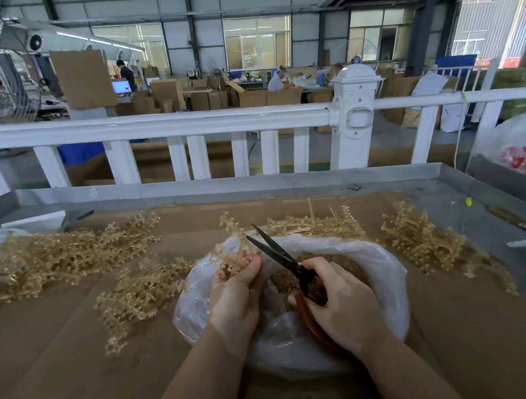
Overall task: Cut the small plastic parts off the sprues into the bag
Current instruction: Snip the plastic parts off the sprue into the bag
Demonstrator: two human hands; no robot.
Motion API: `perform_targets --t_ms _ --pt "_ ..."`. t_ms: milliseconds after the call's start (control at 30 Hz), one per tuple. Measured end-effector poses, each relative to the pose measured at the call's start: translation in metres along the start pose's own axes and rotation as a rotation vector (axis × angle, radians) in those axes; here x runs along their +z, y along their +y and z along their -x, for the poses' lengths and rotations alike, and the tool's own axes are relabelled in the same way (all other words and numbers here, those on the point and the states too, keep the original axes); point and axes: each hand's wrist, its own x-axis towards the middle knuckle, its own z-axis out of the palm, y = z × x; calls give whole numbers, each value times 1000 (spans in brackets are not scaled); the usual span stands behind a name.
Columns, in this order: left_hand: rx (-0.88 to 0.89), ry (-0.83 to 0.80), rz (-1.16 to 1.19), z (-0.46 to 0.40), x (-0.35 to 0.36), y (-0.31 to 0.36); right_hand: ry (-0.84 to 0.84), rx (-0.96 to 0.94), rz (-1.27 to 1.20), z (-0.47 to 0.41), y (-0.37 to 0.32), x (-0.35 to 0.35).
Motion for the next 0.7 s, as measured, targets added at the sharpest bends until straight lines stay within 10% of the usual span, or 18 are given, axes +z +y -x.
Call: perform_targets --t_ms 700 --pt "-56 100 -147 0 17 0 38 -29 -2 1 1 1"
